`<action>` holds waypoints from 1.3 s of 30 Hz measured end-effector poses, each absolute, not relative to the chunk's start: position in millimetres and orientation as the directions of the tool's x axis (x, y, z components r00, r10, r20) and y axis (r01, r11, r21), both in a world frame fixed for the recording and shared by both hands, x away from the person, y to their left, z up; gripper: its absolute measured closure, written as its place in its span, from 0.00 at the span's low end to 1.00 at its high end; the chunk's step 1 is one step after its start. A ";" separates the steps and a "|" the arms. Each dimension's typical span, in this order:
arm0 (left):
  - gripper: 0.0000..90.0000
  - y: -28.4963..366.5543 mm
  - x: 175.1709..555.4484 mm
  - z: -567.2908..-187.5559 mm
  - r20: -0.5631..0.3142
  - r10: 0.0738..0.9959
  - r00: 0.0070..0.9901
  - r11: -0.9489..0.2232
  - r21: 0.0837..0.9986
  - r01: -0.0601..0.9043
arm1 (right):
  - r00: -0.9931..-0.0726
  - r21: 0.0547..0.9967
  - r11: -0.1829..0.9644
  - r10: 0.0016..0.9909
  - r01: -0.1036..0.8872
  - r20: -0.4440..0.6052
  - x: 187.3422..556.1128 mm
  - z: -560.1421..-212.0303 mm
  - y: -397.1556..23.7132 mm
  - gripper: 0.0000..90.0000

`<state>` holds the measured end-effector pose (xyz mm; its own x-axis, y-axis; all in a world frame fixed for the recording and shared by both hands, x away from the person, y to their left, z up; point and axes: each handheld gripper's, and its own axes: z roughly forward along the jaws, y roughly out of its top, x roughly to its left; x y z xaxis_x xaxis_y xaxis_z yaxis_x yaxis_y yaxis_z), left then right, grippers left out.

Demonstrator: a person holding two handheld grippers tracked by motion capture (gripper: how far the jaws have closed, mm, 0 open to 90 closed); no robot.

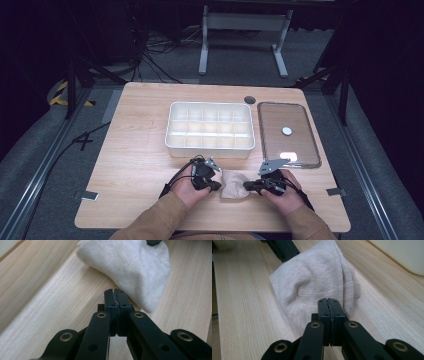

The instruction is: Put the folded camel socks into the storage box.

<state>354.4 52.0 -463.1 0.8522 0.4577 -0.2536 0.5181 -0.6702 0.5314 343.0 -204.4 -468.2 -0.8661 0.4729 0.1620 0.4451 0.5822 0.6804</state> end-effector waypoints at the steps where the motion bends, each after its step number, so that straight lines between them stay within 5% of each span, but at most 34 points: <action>1: 1.00 51.0 354.3 -463.4 -0.258 0.452 0.854 -0.666 0.539 0.516 | -0.866 0.681 0.582 0.473 0.445 0.162 342.9 -468.2 -204.3 1.00; 11: 1.00 46.5 349.2 -445.1 -0.262 0.405 0.876 -0.601 0.646 0.471 | -0.862 0.668 0.592 0.484 0.450 0.152 342.3 -466.7 -201.8 1.00; 17: 0.99 43.7 351.7 -447.8 -0.272 0.407 0.872 -0.603 0.637 0.480 | -0.862 0.664 0.599 0.488 0.447 0.139 341.0 -465.9 -199.8 1.00; 21: 0.76 47.3 349.9 -446.6 -0.269 0.482 0.834 -0.584 0.611 0.534 | -0.863 0.663 0.602 0.487 0.444 0.136 340.4 -465.6 -199.5 1.00; 25: 0.64 51.2 351.8 -450.0 -0.297 0.508 0.809 -0.578 0.579 0.575 | -0.864 0.665 0.604 0.485 0.440 0.131 340.2 -465.7 -199.4 1.00; 26: 0.53 48.8 351.6 -454.6 -0.318 0.506 0.801 -0.589 0.551 0.591 | -0.865 0.665 0.604 0.485 0.440 0.132 340.4 -465.7 -199.5 1.00; 29: 0.49 45.3 350.1 -457.7 -0.325 0.497 0.805 -0.611 0.528 0.590 | -0.866 0.666 0.606 0.483 0.435 0.126 340.1 -465.7 -199.3 1.00; 31: 0.53 39.8 347.7 -459.2 -0.327 0.469 0.820 -0.640 0.514 0.571 | -0.868 0.667 0.609 0.483 0.429 0.117 339.7 -465.6 -199.0 1.00; 36: 0.88 38.3 349.1 -459.1 -0.351 0.444 0.824 -0.643 0.516 0.566 | -0.868 0.666 0.611 0.483 0.428 0.114 339.2 -465.3 -198.4 1.00; 39: 0.90 36.5 347.7 -454.5 -0.315 0.436 0.843 -0.640 0.551 0.536 | -0.867 0.663 0.614 0.486 0.428 0.109 338.5 -464.8 -197.6 1.00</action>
<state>347.7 36.5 -454.5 0.8432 0.4360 -0.3146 0.5362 -0.6396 0.5508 338.5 -197.6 -464.8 -0.8669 0.4864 0.1089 0.4278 0.6140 0.6634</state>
